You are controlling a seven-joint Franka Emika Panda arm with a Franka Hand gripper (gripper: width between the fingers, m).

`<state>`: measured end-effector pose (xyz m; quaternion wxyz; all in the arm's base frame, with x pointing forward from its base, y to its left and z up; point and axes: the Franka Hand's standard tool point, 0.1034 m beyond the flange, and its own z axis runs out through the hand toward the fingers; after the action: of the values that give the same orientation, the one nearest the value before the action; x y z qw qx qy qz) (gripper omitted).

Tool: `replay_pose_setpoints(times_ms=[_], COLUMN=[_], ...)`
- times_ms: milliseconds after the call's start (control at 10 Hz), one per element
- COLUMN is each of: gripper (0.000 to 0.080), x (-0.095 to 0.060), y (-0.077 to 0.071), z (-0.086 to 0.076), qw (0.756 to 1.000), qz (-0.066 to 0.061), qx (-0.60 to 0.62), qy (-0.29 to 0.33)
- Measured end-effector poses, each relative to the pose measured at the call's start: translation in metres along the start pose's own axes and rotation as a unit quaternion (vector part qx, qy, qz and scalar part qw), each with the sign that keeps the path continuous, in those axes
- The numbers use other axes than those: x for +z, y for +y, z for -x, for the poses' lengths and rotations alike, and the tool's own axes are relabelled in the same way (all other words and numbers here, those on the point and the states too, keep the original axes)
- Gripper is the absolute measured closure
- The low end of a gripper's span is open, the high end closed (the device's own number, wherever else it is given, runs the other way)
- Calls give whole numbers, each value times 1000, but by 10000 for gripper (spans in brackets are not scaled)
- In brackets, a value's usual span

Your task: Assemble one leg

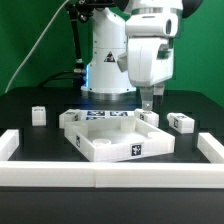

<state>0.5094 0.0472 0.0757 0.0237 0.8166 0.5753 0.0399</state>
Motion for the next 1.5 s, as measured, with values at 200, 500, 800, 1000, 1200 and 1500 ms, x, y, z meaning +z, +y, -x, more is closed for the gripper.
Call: replay_pose_setpoints(times_ms=[200,500,800,1000,1200,1500], gripper=[150,150,150,150,150,150], x=[6,6,8,12,14,15], y=[-2,-2,-1,-10,-10,-11], z=[8,8,29,37,44,44], qw=[998,999,989,978,973,973], qz=[-5,-4,-10,-20,-22,-23], qx=[-54,-53,-149,-207,-228,-228], qy=[-9,-8,-11,-17,-21,-21])
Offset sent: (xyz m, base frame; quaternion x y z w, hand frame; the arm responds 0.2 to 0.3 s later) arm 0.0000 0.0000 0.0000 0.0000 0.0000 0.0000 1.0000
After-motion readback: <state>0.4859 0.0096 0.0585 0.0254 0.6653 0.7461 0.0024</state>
